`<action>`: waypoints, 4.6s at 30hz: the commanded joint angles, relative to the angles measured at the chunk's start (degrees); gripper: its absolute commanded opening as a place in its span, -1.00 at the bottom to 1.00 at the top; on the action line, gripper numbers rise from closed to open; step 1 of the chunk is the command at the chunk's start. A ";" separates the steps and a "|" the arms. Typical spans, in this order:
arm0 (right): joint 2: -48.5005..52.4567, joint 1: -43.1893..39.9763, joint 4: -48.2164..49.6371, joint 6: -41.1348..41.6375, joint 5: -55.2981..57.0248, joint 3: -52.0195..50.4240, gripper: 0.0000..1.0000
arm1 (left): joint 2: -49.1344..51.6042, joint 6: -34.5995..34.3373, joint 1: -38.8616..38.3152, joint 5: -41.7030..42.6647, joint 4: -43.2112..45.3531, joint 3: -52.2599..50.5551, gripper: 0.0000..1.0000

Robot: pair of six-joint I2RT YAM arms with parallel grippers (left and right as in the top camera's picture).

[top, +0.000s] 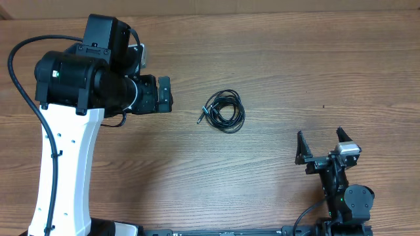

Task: Untangle cables
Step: 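Raise the left gripper and move it forward toward the cable bundle, then position the left gripper just left of the black cable bundle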

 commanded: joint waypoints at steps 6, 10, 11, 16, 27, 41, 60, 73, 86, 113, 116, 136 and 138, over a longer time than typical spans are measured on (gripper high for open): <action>-0.61 0.28 0.22 -0.04 0.17 -0.59 1.00 | 0.59 1.81 -0.37 -0.76 -0.13 0.20 1.00; -0.61 0.28 0.22 -0.04 0.17 -0.59 1.00 | 0.74 2.29 -0.37 -0.76 0.00 0.20 0.99; -0.61 0.28 0.22 -0.04 0.15 -0.59 1.00 | 0.90 2.78 -0.37 -0.87 0.09 0.20 0.99; -0.61 0.28 0.22 -0.07 0.17 -0.59 1.00 | 2.64 3.13 -0.37 -2.45 -0.13 0.20 0.99; -0.61 0.28 0.22 -0.07 0.17 -0.59 1.00 | 7.82 3.10 -0.37 -2.47 -0.13 0.17 0.99; -0.61 0.28 0.22 -0.04 0.17 -0.59 1.00 | 9.62 4.17 -0.37 -2.45 -0.15 0.07 0.99; -0.61 0.28 0.22 -0.07 0.17 -0.59 1.00 | 9.62 4.37 -0.37 -2.47 -0.09 -5.18 0.99; -0.61 0.28 0.22 -0.04 0.17 -0.59 1.00 | 9.62 4.35 -0.37 -2.05 0.74 -6.32 0.99; -0.61 0.28 0.22 -0.04 0.17 -0.59 1.00 | 9.64 4.35 -0.37 -2.12 3.43 -9.29 0.99; -0.61 0.28 0.22 -0.04 0.15 -0.59 1.00 | 9.66 4.11 -0.37 -2.08 5.66 -9.29 0.99; -0.61 0.28 0.22 -0.04 0.15 -0.59 1.00 | 9.66 4.11 -0.37 -2.03 5.60 -9.29 0.99; -0.61 0.28 0.22 -0.07 0.15 -0.59 1.00 | 9.66 3.48 -0.37 -2.03 7.28 -13.79 0.99; -0.61 0.28 0.22 -0.04 0.17 -0.59 1.00 | 9.66 3.45 -0.37 -2.01 7.43 -13.79 0.99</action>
